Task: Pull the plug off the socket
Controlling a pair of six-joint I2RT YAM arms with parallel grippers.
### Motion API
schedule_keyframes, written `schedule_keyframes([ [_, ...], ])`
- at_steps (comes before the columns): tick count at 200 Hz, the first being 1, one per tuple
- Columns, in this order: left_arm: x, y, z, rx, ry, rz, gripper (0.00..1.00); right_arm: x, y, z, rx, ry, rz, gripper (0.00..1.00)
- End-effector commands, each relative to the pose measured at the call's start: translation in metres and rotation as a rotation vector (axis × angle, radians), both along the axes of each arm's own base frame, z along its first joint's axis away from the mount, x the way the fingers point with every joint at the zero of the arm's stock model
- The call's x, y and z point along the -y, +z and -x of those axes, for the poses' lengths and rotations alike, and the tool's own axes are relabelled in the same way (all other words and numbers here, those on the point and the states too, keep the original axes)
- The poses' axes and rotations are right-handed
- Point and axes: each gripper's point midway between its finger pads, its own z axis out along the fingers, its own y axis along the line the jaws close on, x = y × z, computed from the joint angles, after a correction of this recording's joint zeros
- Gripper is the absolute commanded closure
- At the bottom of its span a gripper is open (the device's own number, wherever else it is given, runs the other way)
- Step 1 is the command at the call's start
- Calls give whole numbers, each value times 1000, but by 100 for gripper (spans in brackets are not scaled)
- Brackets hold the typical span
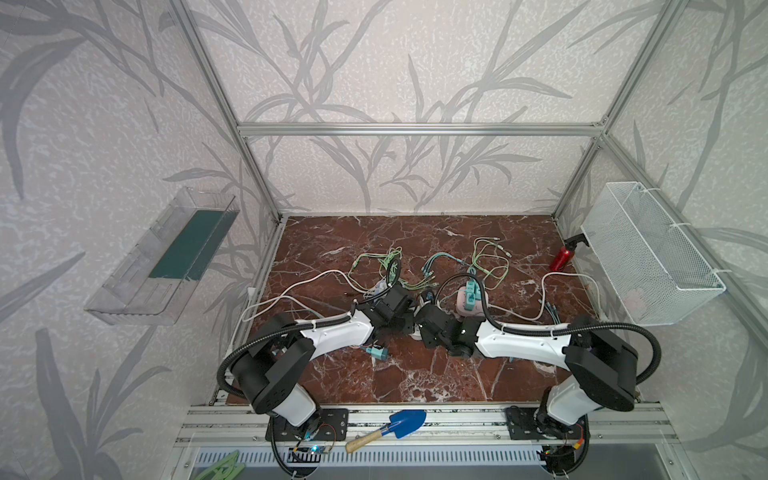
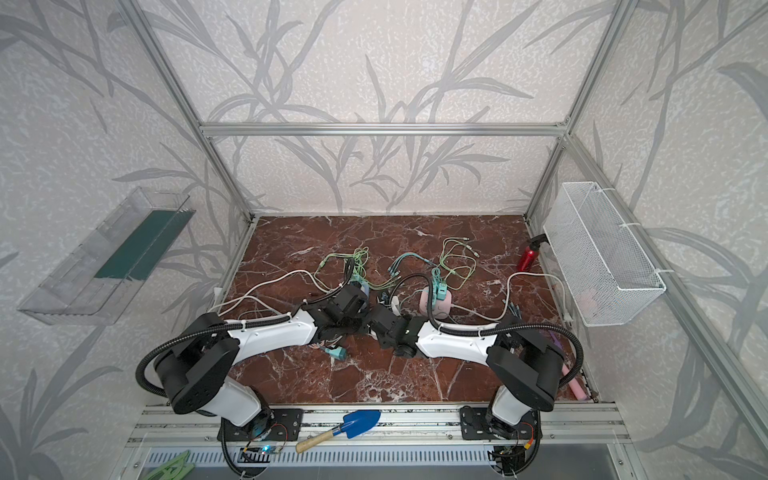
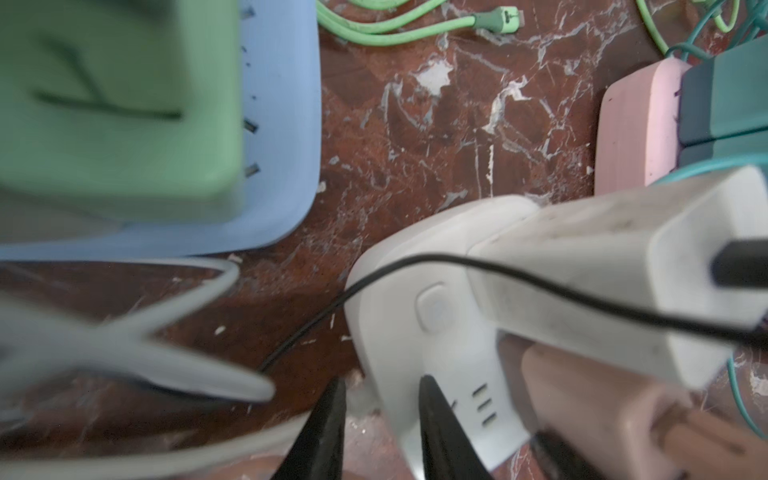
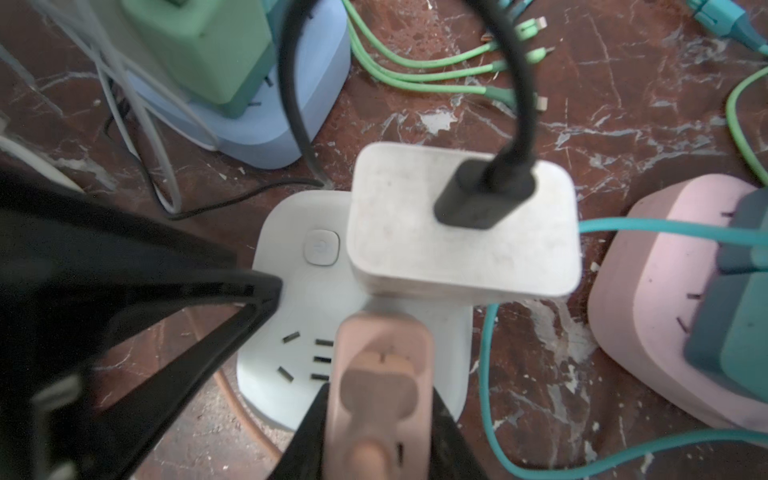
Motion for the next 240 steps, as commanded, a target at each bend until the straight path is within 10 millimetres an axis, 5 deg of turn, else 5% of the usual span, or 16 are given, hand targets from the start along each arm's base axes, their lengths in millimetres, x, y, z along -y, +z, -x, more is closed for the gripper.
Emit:
schedule_keyframes([
  [1, -1, -8, -1, -22, -16, -39, 69, -7, 13, 2, 25, 14, -25, 67],
  [125, -13, -21, 5, -50, -21, -122, 76, -4, 44, -7, 106, -23, -59, 67],
  [240, -10, -12, 4, -32, -33, -99, 76, -5, 9, 0, 16, 5, 26, 58],
])
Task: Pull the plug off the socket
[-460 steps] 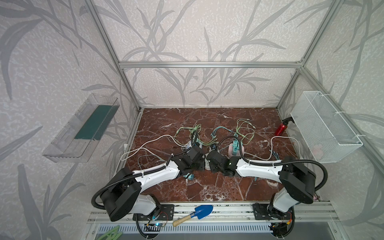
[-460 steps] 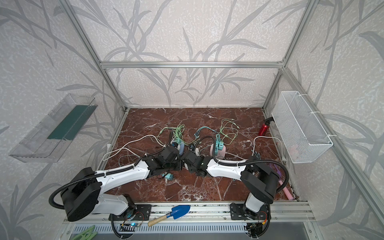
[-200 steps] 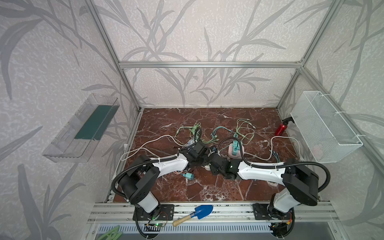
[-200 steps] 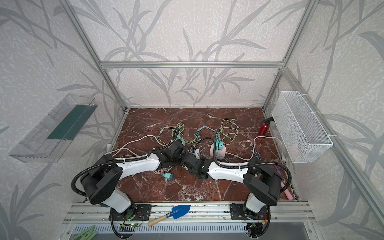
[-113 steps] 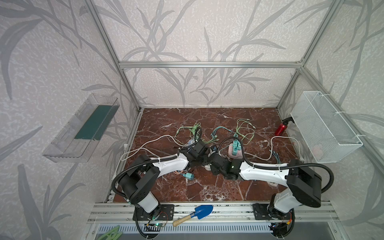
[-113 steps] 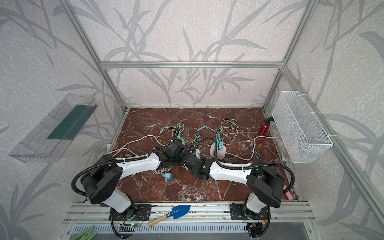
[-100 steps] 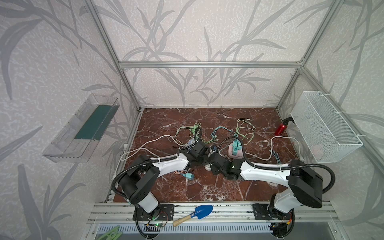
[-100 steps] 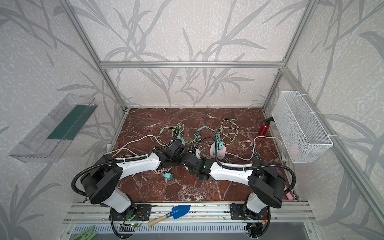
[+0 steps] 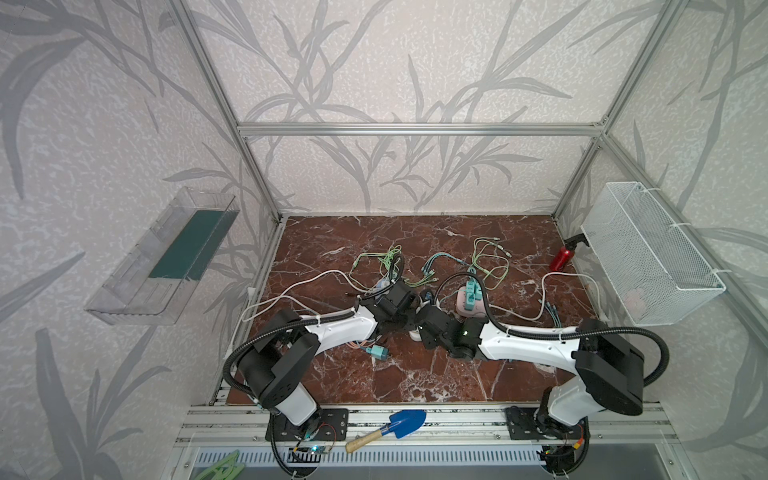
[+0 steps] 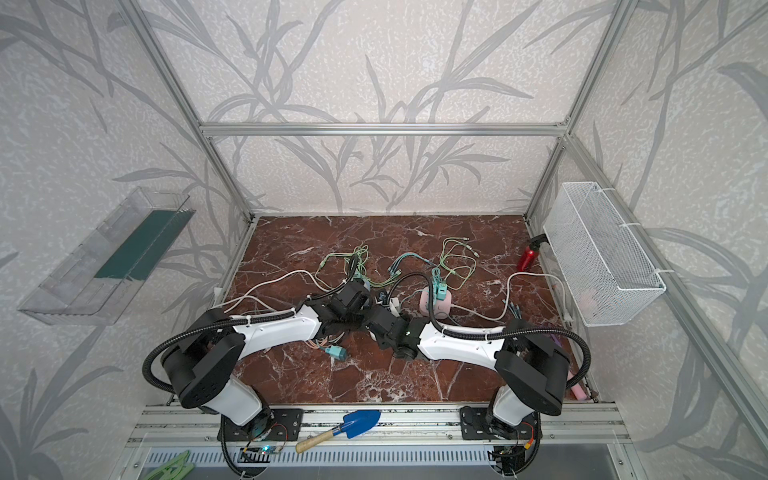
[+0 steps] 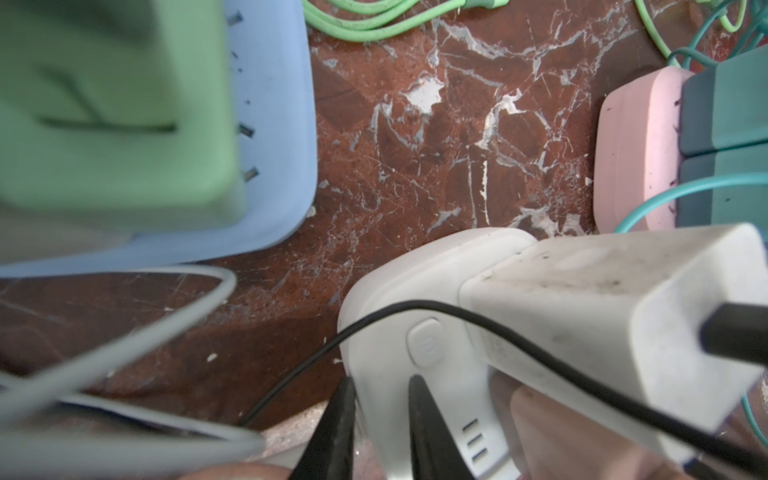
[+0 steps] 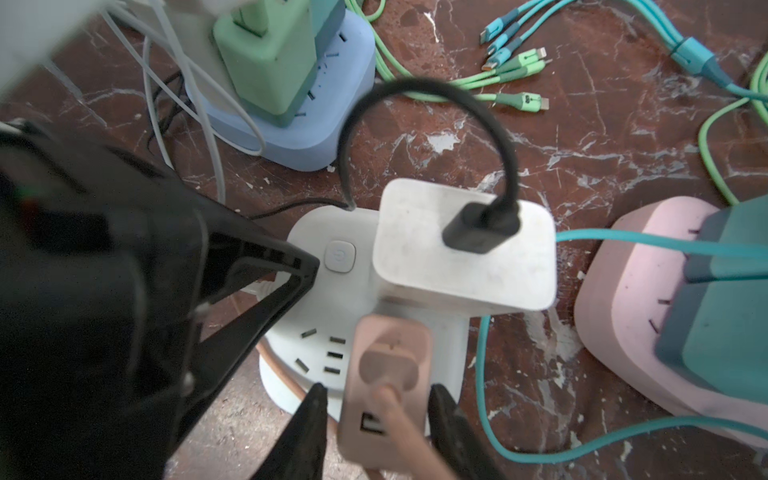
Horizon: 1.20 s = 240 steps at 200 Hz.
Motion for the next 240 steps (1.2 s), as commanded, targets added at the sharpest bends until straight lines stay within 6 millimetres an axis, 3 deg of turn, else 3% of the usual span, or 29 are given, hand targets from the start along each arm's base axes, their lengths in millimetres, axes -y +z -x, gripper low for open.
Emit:
schedule_keyframes([
  [1, -11, -13, 8, -39, -7, -65, 76, -4, -2, -2, -5, 3, 27, 58],
  [57, -11, -16, 9, -46, -15, -69, 77, -10, -7, -3, -17, 14, 30, 66],
  [103, -11, -20, 11, -56, -20, -98, 77, -15, 13, -4, -1, 40, 26, 78],
  [160, -14, -21, 12, -60, -27, -143, 77, -17, 27, -6, 24, 26, -25, 80],
  [213, -11, -24, 13, -64, -43, -164, 77, -20, 26, -3, 15, 10, -92, 81],
  [240, -11, -23, 14, -60, -45, -169, 77, -12, 29, -7, 47, -10, -60, 81],
])
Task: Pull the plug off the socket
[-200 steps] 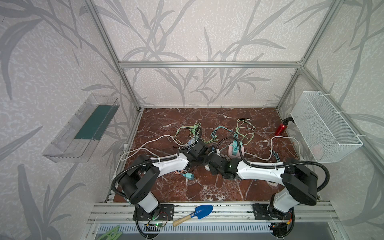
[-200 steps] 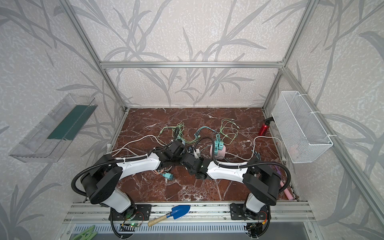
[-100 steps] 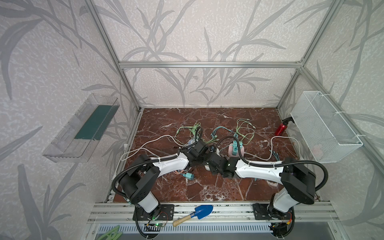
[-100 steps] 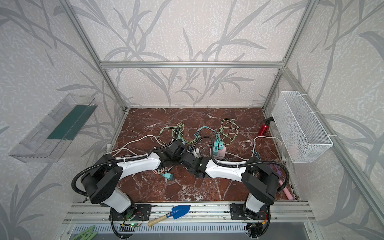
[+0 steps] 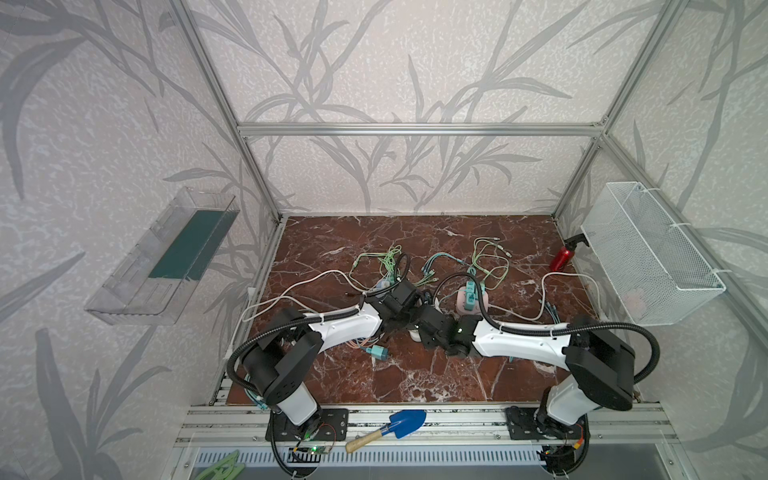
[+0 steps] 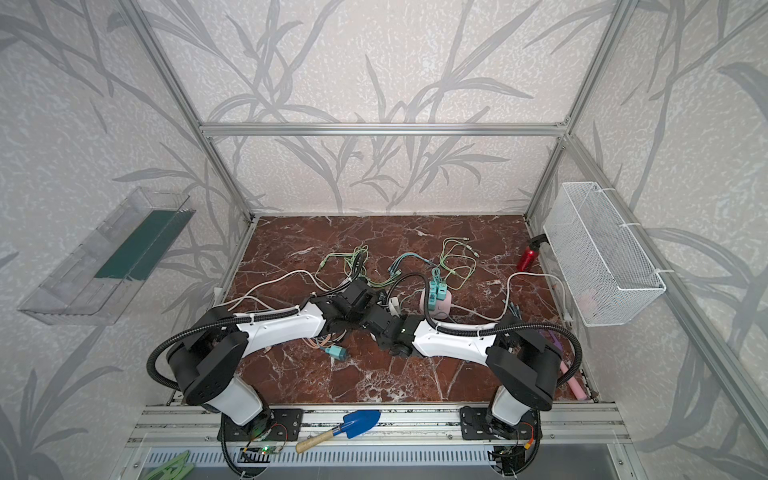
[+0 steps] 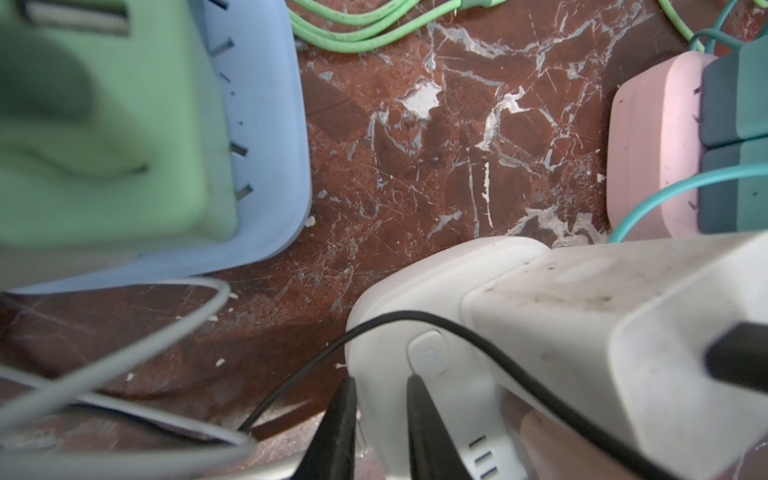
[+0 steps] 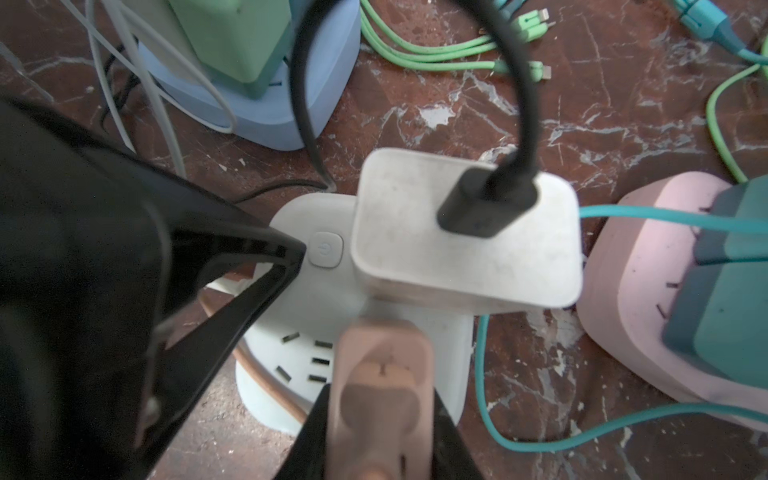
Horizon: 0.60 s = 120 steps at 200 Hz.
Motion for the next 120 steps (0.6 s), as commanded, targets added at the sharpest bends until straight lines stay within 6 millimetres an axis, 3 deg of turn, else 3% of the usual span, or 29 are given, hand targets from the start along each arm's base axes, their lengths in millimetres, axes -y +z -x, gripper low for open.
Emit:
schedule_keyframes([
  [1, -15, -25, 16, -71, -16, -103, 77, -13, 34, -7, 79, 1, -98, 81],
  [120, -19, -28, 18, -65, -22, -144, 77, -1, 28, -8, 78, -31, -84, 81],
])
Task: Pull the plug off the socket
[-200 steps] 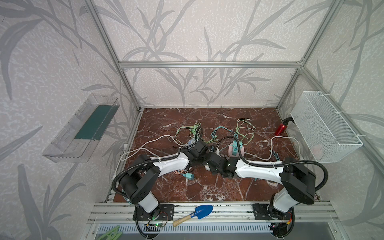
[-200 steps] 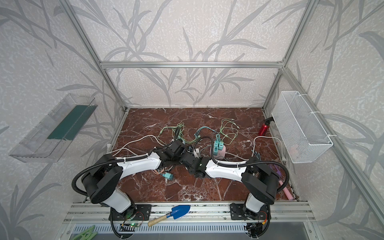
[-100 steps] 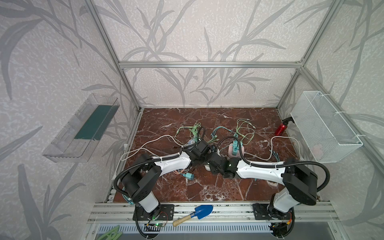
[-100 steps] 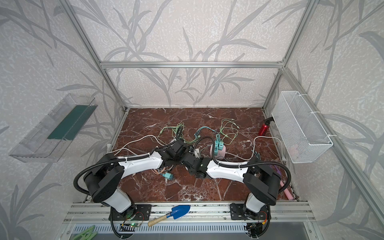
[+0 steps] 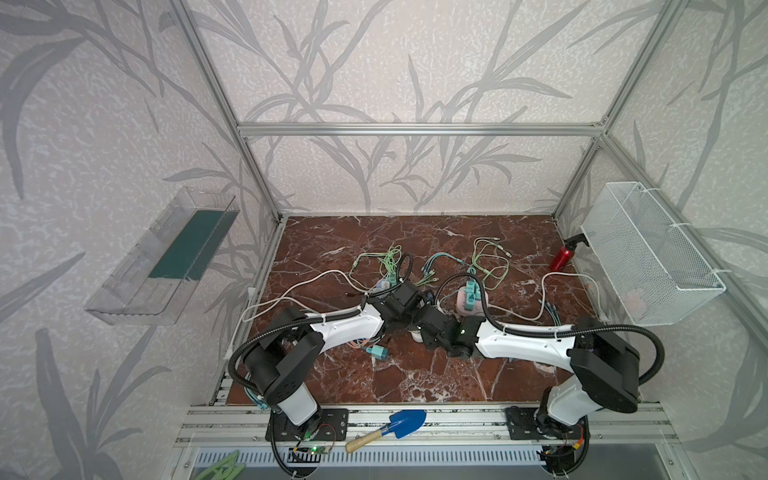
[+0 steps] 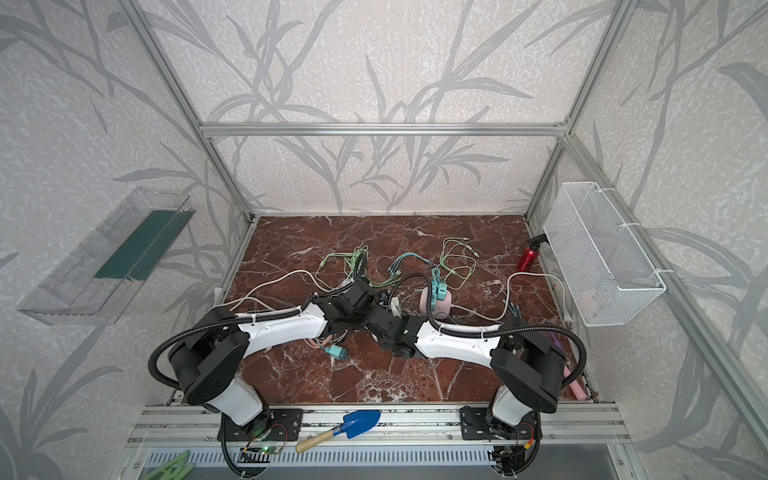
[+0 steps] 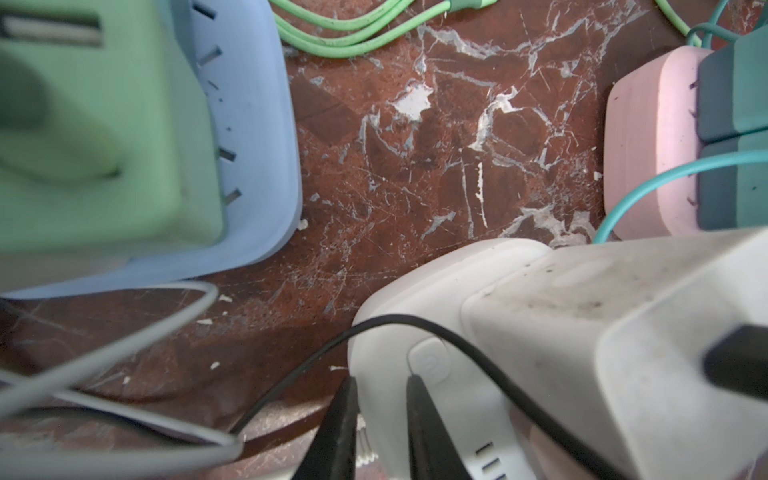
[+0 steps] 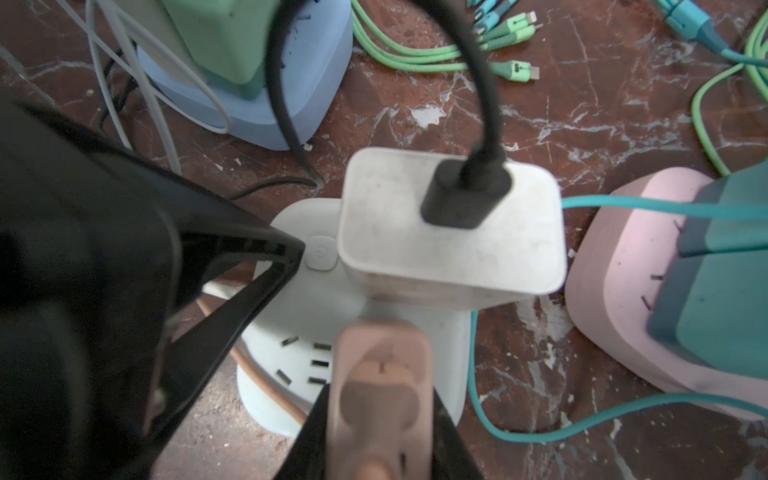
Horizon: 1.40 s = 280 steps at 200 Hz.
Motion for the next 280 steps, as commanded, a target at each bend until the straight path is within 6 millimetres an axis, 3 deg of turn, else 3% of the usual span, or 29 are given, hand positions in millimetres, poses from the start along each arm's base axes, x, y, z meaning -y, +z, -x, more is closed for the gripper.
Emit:
schedule_keyframes([
  [1, -21, -29, 18, -85, -11, -125, 77, -7, 25, -10, 67, -21, -78, 81],
  [92, -14, -27, 19, -79, -29, -104, 77, -20, 5, -4, 25, 20, 15, 82],
  [155, -15, -28, 18, -76, -29, -118, 77, -29, 17, -4, 40, 31, -31, 82],
  [223, -19, -30, 19, -72, -27, -140, 78, -6, 18, -12, 50, -27, -76, 82],
  [280, -19, -30, 19, -71, -27, -144, 78, 1, 12, -11, 45, -46, -57, 82],
])
